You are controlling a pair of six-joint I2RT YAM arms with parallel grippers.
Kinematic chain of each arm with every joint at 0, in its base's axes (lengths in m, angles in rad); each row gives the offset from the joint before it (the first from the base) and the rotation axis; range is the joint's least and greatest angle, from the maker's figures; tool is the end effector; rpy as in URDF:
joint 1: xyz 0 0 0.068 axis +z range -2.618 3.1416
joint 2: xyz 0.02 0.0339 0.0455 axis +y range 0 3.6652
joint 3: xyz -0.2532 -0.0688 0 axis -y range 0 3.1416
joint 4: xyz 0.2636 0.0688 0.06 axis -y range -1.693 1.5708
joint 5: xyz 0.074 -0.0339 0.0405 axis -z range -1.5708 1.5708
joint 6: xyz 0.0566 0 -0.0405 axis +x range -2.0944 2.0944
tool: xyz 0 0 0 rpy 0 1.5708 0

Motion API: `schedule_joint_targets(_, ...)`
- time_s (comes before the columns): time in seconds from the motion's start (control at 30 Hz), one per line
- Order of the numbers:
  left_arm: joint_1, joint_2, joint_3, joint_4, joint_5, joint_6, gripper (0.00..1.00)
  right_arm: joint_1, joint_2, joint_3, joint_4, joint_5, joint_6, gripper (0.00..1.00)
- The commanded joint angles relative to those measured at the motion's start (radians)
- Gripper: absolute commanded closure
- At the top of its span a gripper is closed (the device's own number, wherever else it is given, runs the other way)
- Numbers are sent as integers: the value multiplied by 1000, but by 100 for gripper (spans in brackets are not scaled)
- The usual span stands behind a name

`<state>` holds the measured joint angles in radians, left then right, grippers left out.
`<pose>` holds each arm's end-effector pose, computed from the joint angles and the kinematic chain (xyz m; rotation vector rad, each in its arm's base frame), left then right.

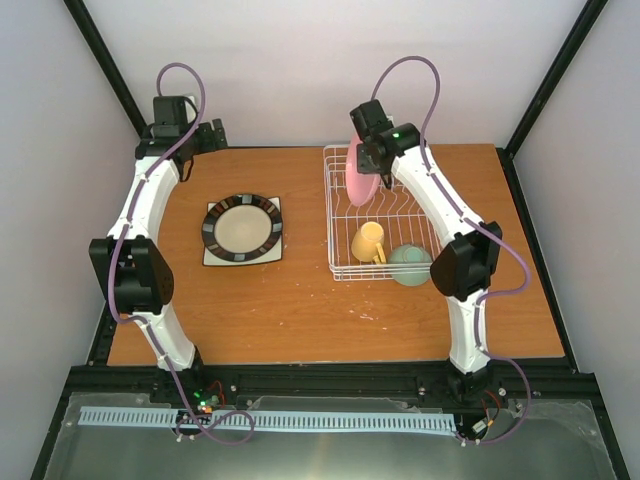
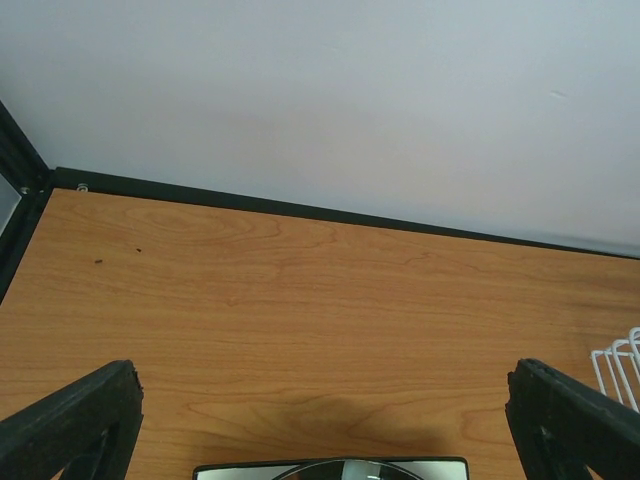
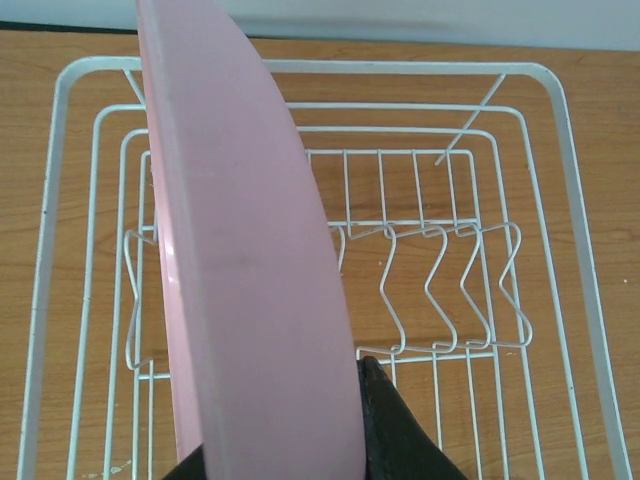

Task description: Load the mixed dishes into the dish rack

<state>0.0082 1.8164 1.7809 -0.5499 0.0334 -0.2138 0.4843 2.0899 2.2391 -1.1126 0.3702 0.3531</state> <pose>0.4560 0.0018 0.3376 -0.2200 2.1487 -0.1549 0.4252 0.2006 0.3278 -0.0171 2.4455 -0.1066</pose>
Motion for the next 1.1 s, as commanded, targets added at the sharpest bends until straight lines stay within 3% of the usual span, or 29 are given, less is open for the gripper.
schedule_joint_targets(0.0, -1, 1, 1, 4, -4, 10, 0, 1, 24, 6, -15, 13, 26, 97)
schedule_joint_targets(0.73, -1, -47, -74, 14, -31, 13, 0, 55, 153, 29, -32, -54, -23, 97)
schedule_joint_targets(0.8, 0, -48, -80, 14, -28, 12, 0, 56, 159, 37, -41, -63, -23, 90)
schedule_joint_targets(0.87, -1, -47, -84, 12, -21, 12, 0, 56, 159, 36, -46, -66, -21, 73)
schedule_joint_targets(1.0, 3, -43, -98, 6, -6, 8, 0, 56, 150, 29, -45, -69, -16, 50)
schedule_joint_targets(1.07, 11, -42, -108, 7, 18, -3, 0, 56, 145, 26, -41, -71, -17, 47)
